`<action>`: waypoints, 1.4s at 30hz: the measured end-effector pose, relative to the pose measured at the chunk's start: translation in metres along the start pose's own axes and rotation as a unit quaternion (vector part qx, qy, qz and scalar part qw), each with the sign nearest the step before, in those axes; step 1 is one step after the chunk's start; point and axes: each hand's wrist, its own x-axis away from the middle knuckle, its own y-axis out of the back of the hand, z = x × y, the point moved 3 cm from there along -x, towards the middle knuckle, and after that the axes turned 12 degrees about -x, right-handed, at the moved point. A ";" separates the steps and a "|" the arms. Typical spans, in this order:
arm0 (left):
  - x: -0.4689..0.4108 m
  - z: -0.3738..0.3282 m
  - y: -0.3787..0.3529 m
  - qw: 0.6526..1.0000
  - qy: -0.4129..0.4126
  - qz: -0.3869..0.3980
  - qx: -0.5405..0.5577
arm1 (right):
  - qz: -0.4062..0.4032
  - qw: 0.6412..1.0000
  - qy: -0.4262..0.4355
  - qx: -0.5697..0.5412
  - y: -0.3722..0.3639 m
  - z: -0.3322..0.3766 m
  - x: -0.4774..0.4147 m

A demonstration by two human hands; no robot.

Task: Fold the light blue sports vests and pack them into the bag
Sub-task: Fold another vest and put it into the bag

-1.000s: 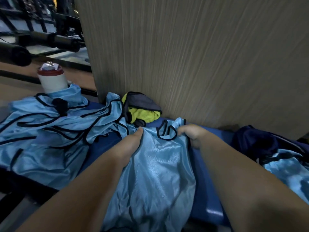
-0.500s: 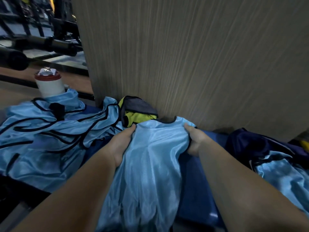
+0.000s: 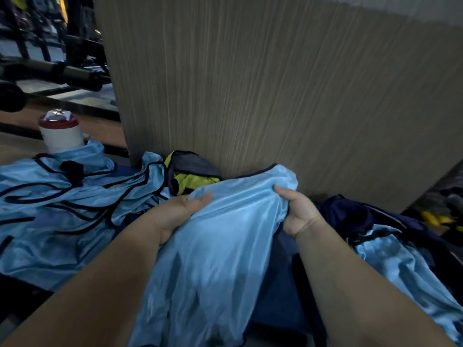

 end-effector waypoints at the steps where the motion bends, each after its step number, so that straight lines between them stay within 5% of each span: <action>1: 0.002 0.000 -0.002 0.999 -0.003 0.032 -0.028 | -0.012 1.000 0.013 0.006 -0.002 0.009 0.001; 6: -0.017 0.001 -0.002 0.970 0.010 -0.075 -0.233 | -0.059 0.991 0.093 0.080 -0.011 0.050 0.006; 11: -0.052 -0.051 0.008 0.911 -0.061 -0.223 -0.342 | -0.082 0.982 0.167 0.026 -0.009 0.080 0.013; 16: -0.069 -0.093 -0.031 0.735 -0.140 -0.379 -0.544 | -0.197 0.941 0.274 0.009 0.028 0.108 0.021; 18: -0.066 -0.076 -0.063 0.707 -0.181 -0.360 -0.582 | -0.240 0.921 0.302 0.056 0.049 0.116 0.026; 22: -0.054 -0.014 -0.113 0.800 -0.072 -0.162 -0.574 | -0.276 0.903 0.312 0.105 0.079 0.111 0.030; 27: -0.021 0.020 -0.130 0.741 -0.018 -0.070 -0.668 | -0.307 0.908 0.272 0.082 0.085 0.096 0.031; 31: -0.027 0.033 -0.108 0.726 0.054 -0.004 -0.685 | -0.313 0.900 0.300 0.051 0.086 0.100 0.037; 42: -0.027 0.044 -0.070 0.769 -0.120 0.023 -0.628 | -0.398 0.845 0.342 0.098 0.115 0.119 0.077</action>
